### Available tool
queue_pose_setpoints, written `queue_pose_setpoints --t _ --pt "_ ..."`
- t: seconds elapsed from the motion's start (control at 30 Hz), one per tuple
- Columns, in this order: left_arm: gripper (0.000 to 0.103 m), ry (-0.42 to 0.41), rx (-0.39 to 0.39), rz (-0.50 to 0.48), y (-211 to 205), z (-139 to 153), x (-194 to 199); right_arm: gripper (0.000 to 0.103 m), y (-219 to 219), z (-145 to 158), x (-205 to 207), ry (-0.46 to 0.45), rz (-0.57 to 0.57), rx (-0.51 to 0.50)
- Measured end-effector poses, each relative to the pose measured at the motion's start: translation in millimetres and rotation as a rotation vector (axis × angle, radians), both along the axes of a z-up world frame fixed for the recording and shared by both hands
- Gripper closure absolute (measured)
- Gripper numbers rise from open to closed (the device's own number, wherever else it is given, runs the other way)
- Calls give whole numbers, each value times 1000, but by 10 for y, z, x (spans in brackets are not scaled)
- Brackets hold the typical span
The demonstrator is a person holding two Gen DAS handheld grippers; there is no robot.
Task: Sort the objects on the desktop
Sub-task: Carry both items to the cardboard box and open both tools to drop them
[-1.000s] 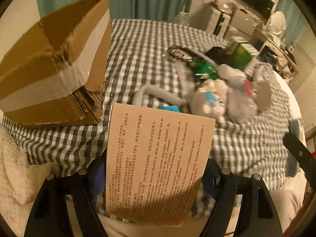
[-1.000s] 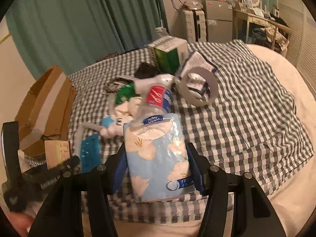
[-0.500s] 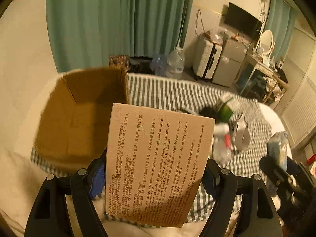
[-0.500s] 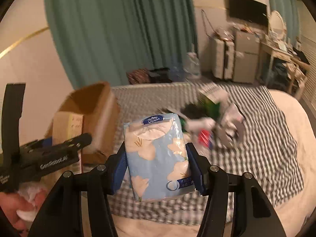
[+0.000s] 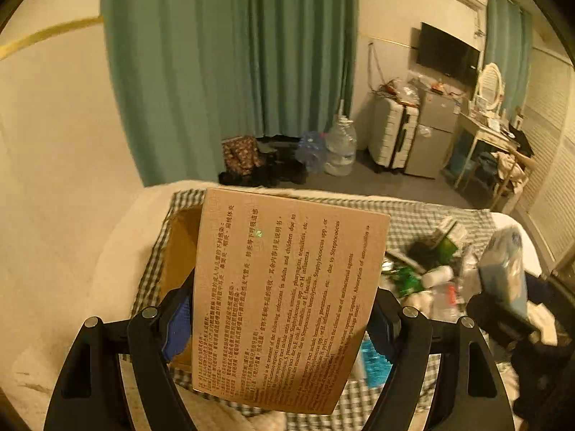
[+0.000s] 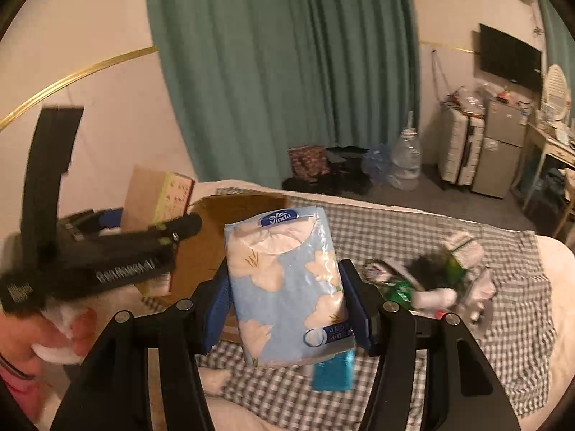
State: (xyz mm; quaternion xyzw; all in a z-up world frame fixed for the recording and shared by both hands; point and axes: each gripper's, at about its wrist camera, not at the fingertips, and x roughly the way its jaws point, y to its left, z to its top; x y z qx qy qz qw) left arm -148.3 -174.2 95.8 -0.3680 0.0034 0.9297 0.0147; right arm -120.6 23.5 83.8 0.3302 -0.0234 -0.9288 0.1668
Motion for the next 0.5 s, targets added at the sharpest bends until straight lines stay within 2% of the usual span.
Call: queue_pose_setpoints --t 0.17,0.27,0.5 --pt "22 -60 6 46 -417 -520 -152 46 -446 -257 -302 -72 64 4" --pt "22 -89 46 67 -639 -748 -253 46 -637 -495 -542 -135 68 3" --pt "21 -51 48 56 -790 -924 -365 46 -882 -875 -1015 -212 41 -7"
